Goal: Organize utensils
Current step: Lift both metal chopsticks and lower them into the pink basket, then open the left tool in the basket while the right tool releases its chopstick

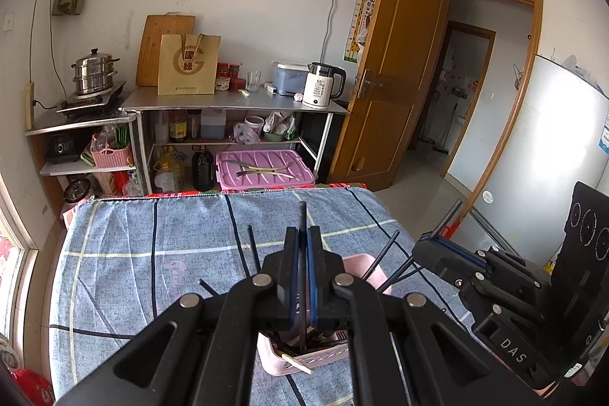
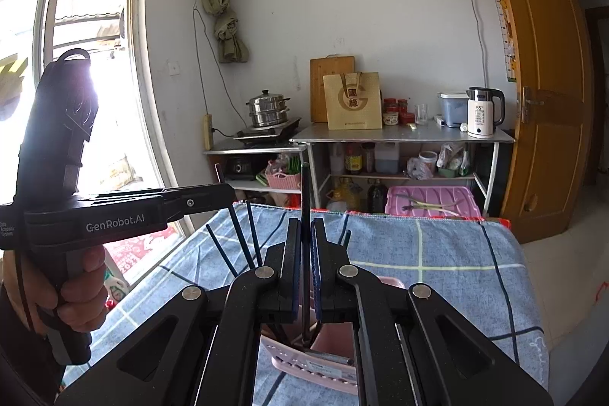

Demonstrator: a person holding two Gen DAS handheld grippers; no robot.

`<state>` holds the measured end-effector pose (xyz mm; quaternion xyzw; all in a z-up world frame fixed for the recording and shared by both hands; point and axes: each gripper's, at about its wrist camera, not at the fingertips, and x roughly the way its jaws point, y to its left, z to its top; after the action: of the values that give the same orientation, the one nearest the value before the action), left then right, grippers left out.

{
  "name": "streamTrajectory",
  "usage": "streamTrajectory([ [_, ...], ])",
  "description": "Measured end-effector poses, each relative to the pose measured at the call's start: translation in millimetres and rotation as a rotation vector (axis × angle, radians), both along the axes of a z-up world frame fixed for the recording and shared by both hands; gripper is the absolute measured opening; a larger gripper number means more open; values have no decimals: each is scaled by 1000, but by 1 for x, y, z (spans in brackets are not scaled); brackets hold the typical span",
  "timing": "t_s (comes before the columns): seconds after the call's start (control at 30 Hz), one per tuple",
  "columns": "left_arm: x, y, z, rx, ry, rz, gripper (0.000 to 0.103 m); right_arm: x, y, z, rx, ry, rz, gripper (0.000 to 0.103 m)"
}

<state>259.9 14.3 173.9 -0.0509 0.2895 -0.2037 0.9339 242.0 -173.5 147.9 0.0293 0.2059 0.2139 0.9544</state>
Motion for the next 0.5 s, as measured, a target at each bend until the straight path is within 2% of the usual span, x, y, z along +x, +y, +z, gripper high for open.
streamTrajectory([
  [0.2, 4, 0, -18, 8, 37, -7, 5, 7, 1, -19, -19, 63, 14, 5],
  [0.37, 4, 4, -21, 6, 46, 0, 6, 7, -2, -22, -16, 90, 18, 6],
  [0.43, 1, 6, -18, 3, 36, 8, 13, 3, -4, -18, -14, 73, 15, 10],
  [0.5, -3, 9, -14, -8, 17, 13, 27, 1, -5, -15, -12, 64, 15, 12],
])
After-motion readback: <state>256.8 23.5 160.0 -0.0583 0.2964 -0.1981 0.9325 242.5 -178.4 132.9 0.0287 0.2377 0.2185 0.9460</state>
